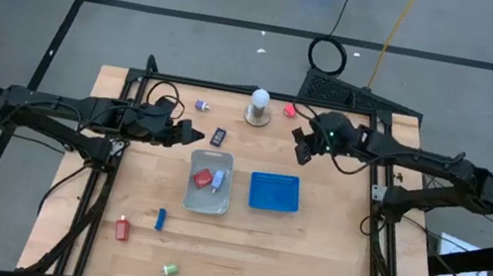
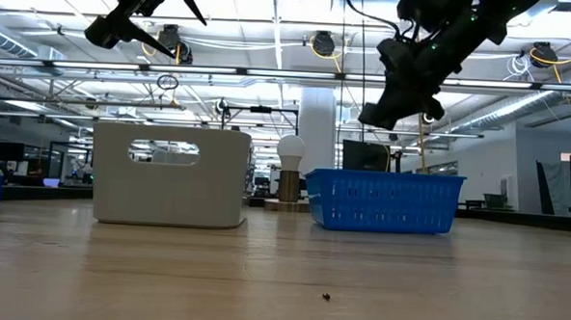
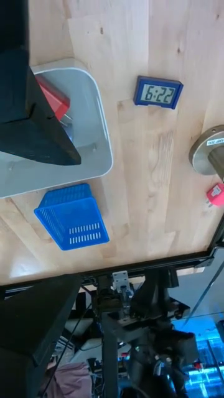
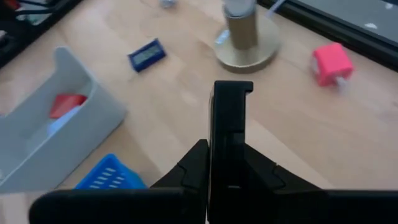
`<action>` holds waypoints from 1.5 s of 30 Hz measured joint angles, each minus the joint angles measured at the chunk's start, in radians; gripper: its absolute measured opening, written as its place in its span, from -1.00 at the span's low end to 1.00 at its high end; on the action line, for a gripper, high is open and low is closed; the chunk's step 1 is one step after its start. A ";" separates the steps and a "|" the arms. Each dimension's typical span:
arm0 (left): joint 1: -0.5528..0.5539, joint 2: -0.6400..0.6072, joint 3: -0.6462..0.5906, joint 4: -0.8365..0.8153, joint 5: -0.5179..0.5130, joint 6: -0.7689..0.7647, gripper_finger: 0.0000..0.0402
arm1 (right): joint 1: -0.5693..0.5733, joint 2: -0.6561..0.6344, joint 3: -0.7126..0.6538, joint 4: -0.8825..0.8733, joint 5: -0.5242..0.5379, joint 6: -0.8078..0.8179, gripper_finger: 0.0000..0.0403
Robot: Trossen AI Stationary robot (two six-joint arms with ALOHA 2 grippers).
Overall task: Pick & Place Office items
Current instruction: Put the black digital clock into the blue bin
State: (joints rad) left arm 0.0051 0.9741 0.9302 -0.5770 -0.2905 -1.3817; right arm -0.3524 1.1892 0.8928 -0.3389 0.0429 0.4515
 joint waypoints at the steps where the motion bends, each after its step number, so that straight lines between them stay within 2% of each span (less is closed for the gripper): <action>1: 0.000 0.000 0.000 0.000 0.000 0.002 0.52 | 0.009 0.000 0.000 0.011 -0.001 0.000 -0.77; 12: 0.000 0.000 0.000 0.001 0.000 0.013 0.52 | 0.106 0.000 0.000 0.127 -0.048 0.027 -0.77; 27: 0.000 0.000 0.000 0.001 0.000 0.018 0.52 | 0.244 0.000 0.001 0.205 -0.048 0.043 -0.77; 37: 0.000 0.000 0.000 0.001 0.000 0.023 0.52 | 0.315 0.004 0.001 0.195 -0.047 0.060 -0.77; 45: 0.000 0.000 -0.001 0.001 0.000 0.026 0.52 | 0.344 0.083 0.002 0.171 -0.048 0.022 -0.77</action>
State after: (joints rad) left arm 0.0051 0.9741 0.9295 -0.5756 -0.2905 -1.3560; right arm -0.0081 1.2723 0.8944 -0.1676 -0.0048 0.4739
